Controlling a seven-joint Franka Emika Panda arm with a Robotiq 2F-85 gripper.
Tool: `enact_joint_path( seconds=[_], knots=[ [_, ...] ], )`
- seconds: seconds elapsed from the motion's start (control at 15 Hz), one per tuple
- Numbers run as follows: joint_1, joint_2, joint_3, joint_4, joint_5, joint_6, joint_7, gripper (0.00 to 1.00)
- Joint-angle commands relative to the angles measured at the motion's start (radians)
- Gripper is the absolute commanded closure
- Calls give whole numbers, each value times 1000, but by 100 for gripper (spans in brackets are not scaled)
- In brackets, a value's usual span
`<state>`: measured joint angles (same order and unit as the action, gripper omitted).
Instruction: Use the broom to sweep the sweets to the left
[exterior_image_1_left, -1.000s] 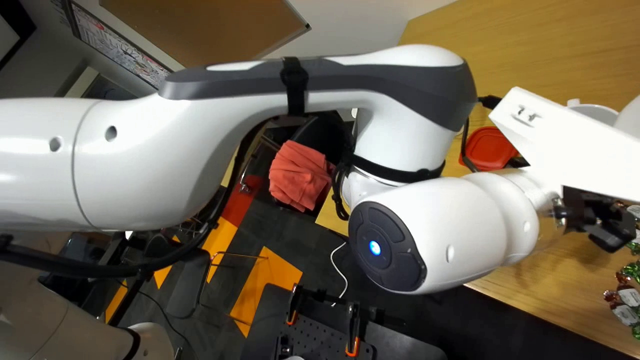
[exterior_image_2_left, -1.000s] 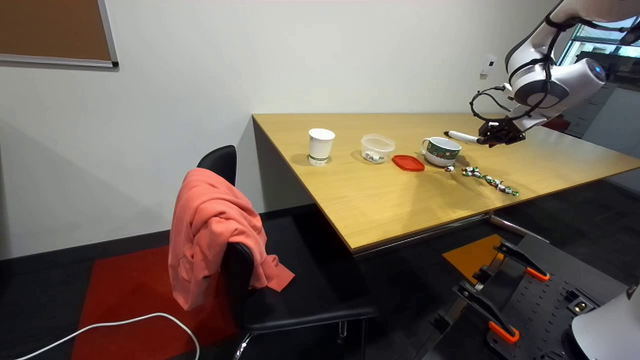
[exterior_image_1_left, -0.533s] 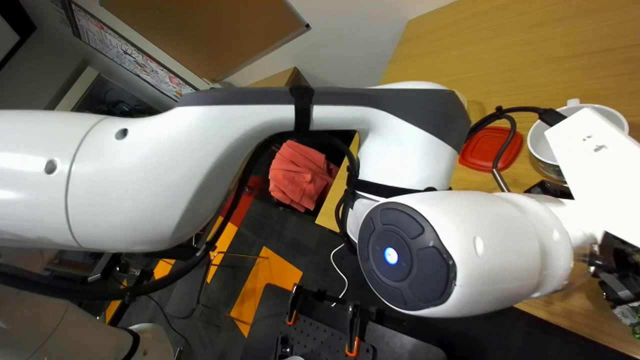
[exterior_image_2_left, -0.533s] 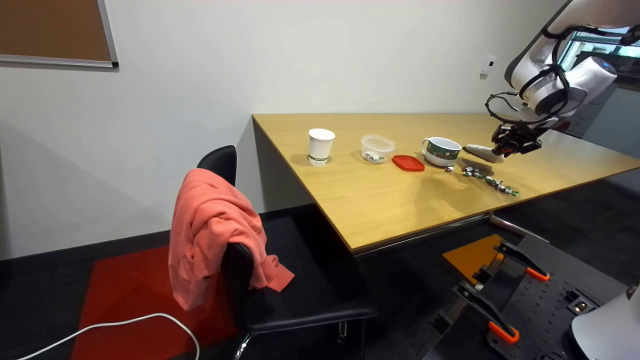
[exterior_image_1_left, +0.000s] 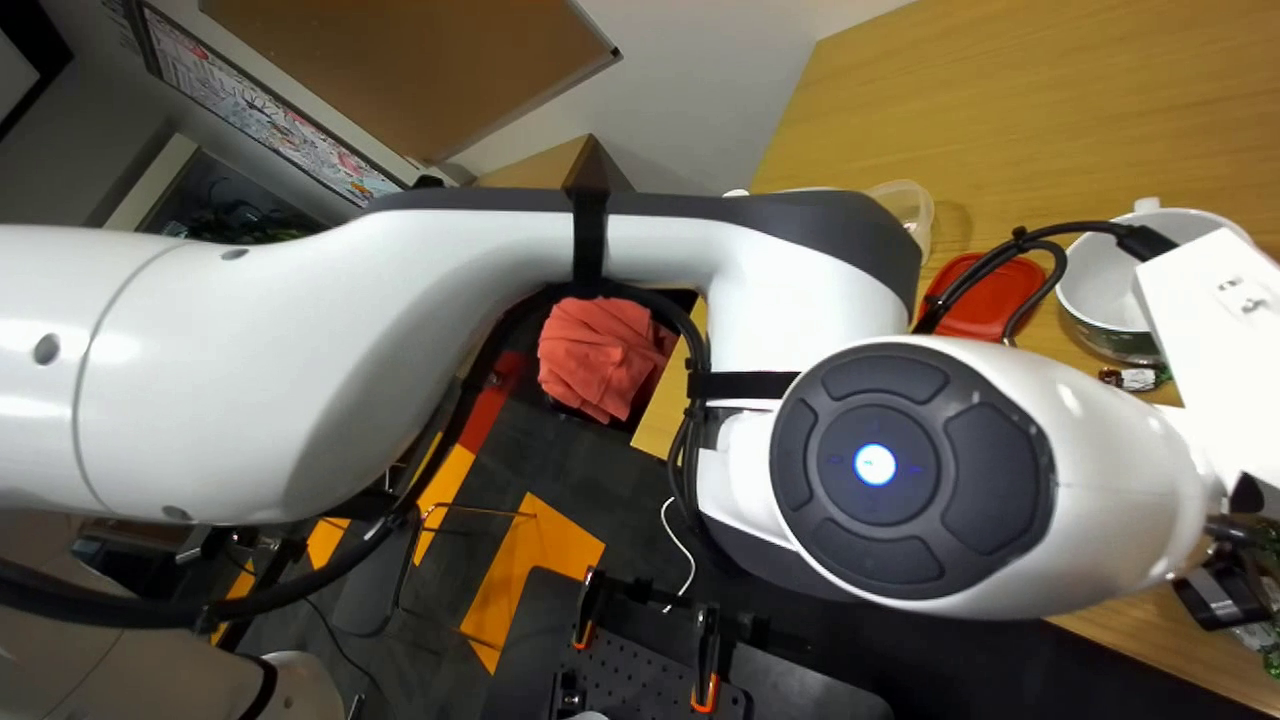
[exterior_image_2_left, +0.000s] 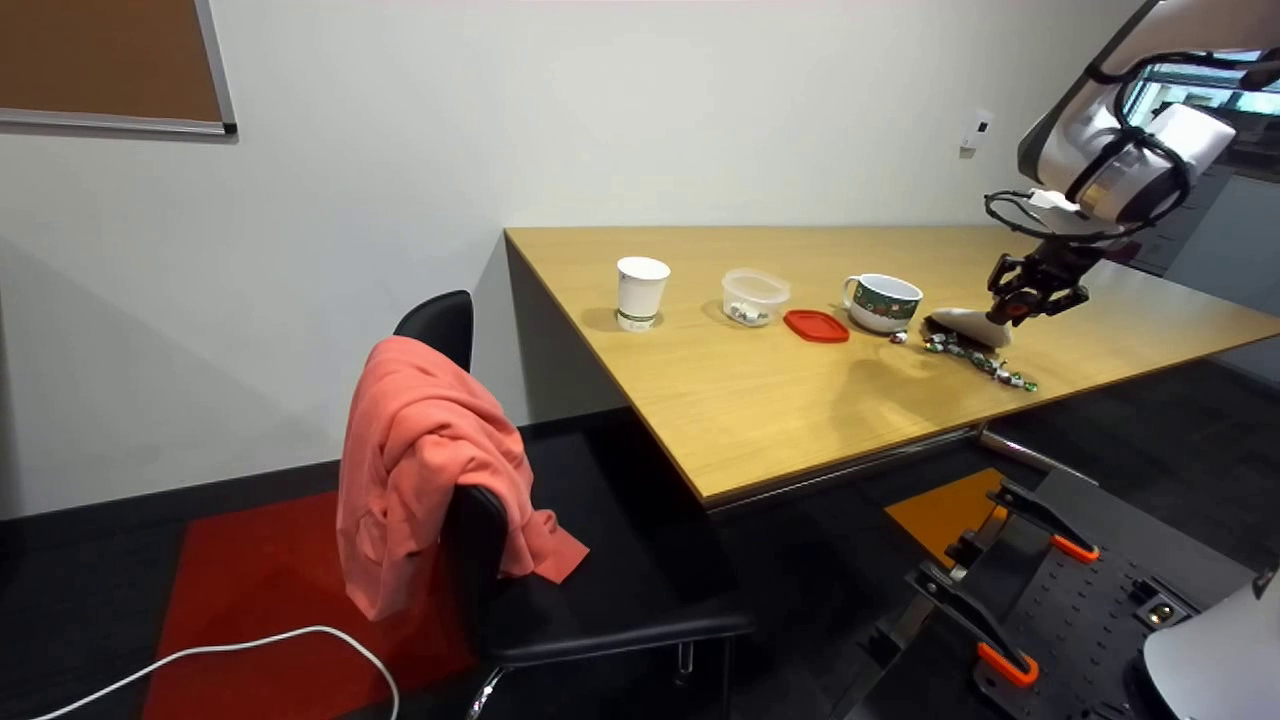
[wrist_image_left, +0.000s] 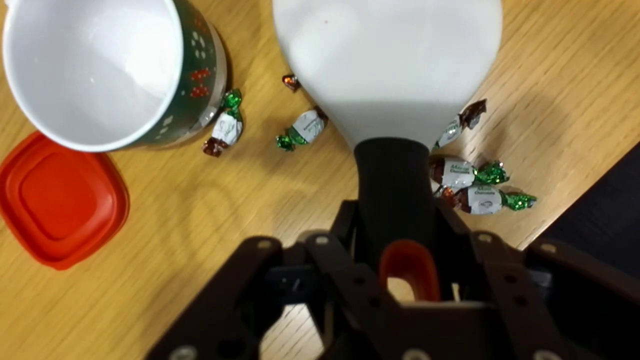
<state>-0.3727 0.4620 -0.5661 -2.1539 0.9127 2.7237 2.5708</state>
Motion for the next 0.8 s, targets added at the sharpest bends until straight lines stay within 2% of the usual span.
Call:
enact_joint_path(
  seconds=[0.0, 0.27, 0.33, 0.73],
  knots=[
    [-26, -13, 27, -3, -47, -6, 33, 60],
    [-27, -17, 27, -6, -56, -16, 42, 60],
    [-27, -17, 26, -6, -56, -16, 42, 85],
    [-48, -61, 66, -45, -64, -117, 51, 85]
  ],
)
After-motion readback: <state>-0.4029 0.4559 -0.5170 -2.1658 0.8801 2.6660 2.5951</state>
